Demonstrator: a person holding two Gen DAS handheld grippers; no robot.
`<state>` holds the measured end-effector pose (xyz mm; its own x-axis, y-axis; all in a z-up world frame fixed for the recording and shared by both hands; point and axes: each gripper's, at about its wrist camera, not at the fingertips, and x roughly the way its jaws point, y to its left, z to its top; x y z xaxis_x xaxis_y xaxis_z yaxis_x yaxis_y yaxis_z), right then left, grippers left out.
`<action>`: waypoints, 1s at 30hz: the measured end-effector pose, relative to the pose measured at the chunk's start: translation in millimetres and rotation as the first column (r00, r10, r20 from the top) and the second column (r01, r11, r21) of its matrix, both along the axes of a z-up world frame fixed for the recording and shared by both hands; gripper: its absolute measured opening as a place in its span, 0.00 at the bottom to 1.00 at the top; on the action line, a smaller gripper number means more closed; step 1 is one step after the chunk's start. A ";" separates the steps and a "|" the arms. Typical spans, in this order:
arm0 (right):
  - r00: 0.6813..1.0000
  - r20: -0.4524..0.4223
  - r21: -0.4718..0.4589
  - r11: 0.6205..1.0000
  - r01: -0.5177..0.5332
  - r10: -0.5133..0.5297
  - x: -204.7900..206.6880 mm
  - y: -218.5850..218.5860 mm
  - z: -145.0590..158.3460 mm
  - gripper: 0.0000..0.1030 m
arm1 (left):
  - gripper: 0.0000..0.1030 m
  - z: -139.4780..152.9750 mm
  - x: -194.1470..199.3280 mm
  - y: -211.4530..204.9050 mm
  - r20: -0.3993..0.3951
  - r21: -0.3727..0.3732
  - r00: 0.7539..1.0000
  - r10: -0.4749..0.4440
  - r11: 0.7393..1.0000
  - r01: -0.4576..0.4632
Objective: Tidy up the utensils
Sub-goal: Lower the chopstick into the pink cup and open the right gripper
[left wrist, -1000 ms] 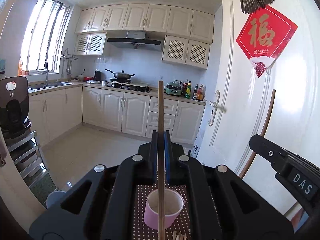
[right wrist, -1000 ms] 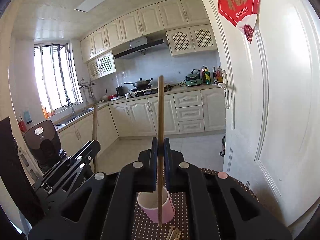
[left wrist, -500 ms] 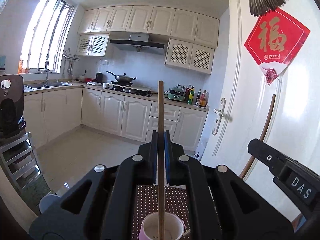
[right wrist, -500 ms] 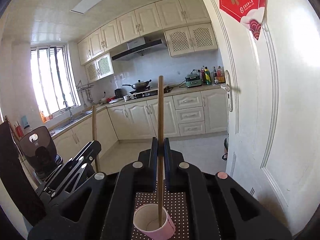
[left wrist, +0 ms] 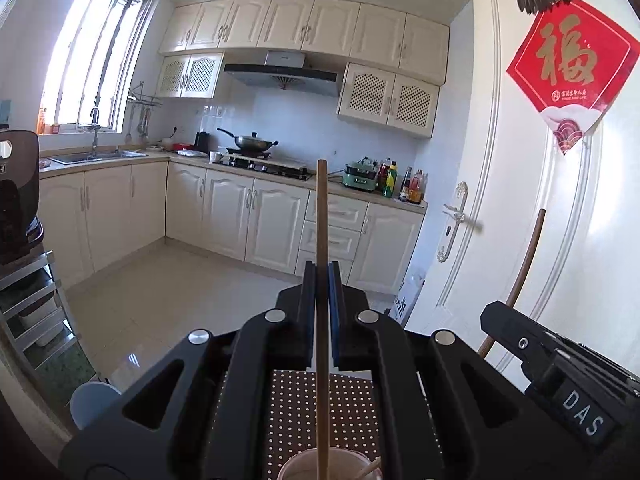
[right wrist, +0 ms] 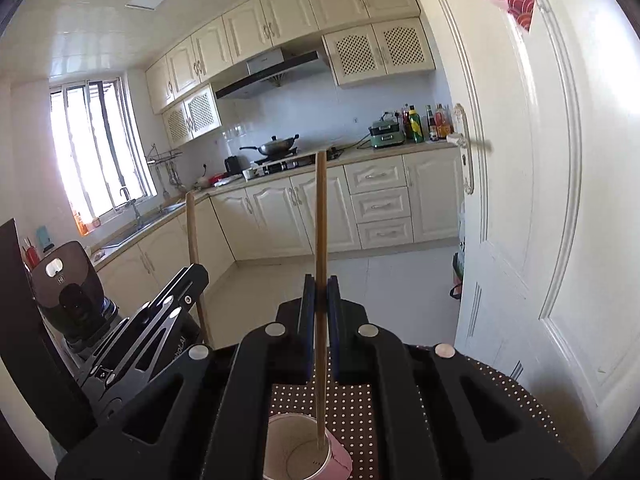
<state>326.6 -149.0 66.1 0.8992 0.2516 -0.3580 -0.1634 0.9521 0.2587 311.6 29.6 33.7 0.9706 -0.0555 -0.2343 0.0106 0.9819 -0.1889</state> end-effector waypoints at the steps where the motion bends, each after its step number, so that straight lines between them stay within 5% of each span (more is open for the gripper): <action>1: 1.000 -0.012 0.000 1.000 0.000 0.000 2.7 1.1 -3.7 0.05 | 0.07 -2.4 2.7 -0.6 -0.010 0.000 1.000 0.000 1.000 0.000; 14: 0.992 -0.121 -0.060 0.998 -0.025 0.018 17.5 18.3 -27.9 0.05 | 0.08 -22.8 18.9 14.7 -0.099 0.012 0.995 0.018 1.000 -0.017; 30: 0.992 -0.123 -0.075 0.997 -0.024 0.015 22.5 22.2 -27.1 0.05 | 0.08 -19.9 22.1 17.3 -0.047 0.007 0.999 0.026 1.000 -0.026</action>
<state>349.1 -126.8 38.9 0.8426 0.2365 -0.4839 -0.1537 0.9667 0.2048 333.7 46.9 13.8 0.9597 -0.0286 -0.2797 -0.0238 0.9830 -0.1822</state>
